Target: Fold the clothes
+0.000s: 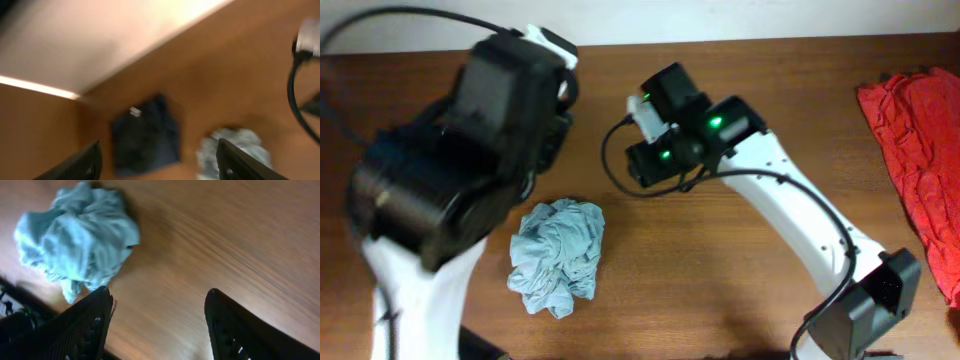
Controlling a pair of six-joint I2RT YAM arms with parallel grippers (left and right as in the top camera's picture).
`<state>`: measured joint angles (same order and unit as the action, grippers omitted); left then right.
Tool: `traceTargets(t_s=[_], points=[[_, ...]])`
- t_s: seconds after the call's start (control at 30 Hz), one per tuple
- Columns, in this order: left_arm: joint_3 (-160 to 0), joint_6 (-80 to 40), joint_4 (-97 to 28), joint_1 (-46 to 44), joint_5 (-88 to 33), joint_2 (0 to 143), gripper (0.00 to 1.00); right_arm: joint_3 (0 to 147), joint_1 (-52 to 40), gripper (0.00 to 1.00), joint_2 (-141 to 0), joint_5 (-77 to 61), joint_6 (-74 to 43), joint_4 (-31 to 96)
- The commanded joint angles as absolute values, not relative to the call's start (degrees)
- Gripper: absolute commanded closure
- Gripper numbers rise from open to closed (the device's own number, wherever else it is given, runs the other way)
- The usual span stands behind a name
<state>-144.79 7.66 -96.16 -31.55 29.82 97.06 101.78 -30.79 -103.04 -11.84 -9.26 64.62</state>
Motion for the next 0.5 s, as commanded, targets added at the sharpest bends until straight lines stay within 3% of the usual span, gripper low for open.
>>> traceTargets(t_s=[0.0, 0.2, 0.47], points=[[-137.45, -0.05, -96.09, -28.99, 19.05, 99.72, 0.27, 101.82, -27.20, 0.38, -102.63, -11.51, -11.70, 65.73], [-124.05, -3.62, -95.42, -25.04, 14.76, 100.55, 0.27, 101.84, -20.10, 0.38, -101.65, -11.33, -13.67, 68.47], [-95.48, -7.46, -86.61, -18.24, -5.50, 100.55, 0.31, 101.86, -11.27, 0.38, -99.83, -11.97, -13.58, 70.52]])
